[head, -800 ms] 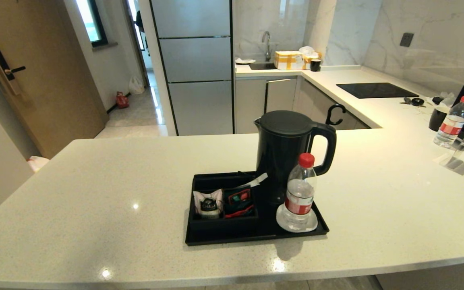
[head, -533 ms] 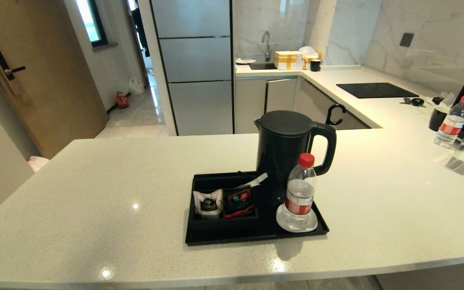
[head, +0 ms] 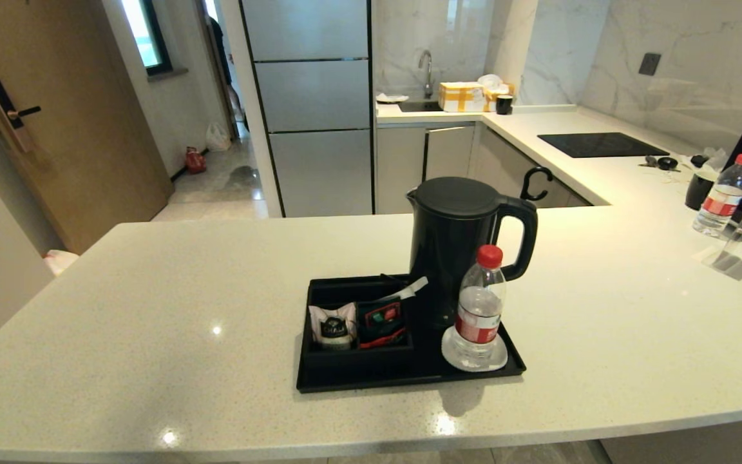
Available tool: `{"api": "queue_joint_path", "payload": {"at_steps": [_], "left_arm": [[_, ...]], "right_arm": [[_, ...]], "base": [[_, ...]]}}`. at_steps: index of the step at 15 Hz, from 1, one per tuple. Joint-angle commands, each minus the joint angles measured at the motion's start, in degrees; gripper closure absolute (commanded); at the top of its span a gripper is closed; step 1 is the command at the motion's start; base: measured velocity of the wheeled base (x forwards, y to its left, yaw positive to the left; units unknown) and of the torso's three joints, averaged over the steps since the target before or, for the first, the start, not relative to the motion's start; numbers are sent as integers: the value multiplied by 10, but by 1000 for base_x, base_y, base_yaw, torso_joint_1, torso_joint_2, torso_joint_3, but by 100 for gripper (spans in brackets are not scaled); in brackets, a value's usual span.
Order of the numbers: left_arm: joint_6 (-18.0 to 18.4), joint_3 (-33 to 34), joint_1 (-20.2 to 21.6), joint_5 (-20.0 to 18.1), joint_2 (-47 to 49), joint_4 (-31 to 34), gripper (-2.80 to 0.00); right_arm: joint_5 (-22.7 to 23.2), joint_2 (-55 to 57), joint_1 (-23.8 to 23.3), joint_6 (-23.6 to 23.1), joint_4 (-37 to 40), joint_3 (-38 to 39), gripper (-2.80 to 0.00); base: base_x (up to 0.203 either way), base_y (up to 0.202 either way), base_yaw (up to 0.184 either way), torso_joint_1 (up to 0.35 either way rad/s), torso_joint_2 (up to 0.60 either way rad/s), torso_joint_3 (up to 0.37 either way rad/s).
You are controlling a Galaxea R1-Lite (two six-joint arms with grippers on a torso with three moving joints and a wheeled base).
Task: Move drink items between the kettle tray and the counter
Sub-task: Pick up the kettle
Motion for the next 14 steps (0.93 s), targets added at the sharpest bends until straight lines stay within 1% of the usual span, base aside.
{"api": "queue_joint_path", "payload": {"at_steps": [1, 2, 3, 4, 5, 6, 7, 8, 9, 10, 13, 14], "left_arm": [[0, 0, 0, 0, 0, 0, 0], [0, 0, 0, 0, 0, 0, 0], [0, 0, 0, 0, 0, 0, 0], [0, 0, 0, 0, 0, 0, 0], [0, 0, 0, 0, 0, 0, 0], [0, 0, 0, 0, 0, 0, 0], [0, 0, 0, 0, 0, 0, 0], [0, 0, 0, 0, 0, 1, 0], [0, 0, 0, 0, 0, 0, 0], [0, 0, 0, 0, 0, 0, 0], [0, 0, 0, 0, 0, 0, 0], [0, 0, 0, 0, 0, 0, 0]], "right_arm": [[99, 148, 4, 42, 86, -72, 0], [174, 203, 5, 58, 131, -92, 0], [260, 257, 7, 73, 169, -107, 0], [338, 291, 8, 88, 206, -122, 0], [373, 319, 16, 85, 223, -129, 0], [370, 367, 29, 62, 218, -130, 0], [347, 425, 48, 35, 209, -131, 0], [311, 472, 71, 9, 194, -130, 0], [254, 509, 103, -15, 164, -127, 0], [202, 540, 131, -27, 107, -119, 0], [48, 643, 200, -41, -80, -77, 0], [13, 665, 214, -43, -123, -67, -280]], "base": [[0, 0, 0, 0, 0, 0], [0, 0, 0, 0, 0, 0], [0, 0, 0, 0, 0, 0], [0, 0, 0, 0, 0, 0], [0, 0, 0, 0, 0, 0], [0, 0, 0, 0, 0, 0], [0, 0, 0, 0, 0, 0], [0, 0, 0, 0, 0, 0], [0, 0, 0, 0, 0, 0], [0, 0, 0, 0, 0, 0], [0, 0, 0, 0, 0, 0], [0, 0, 0, 0, 0, 0]]}}
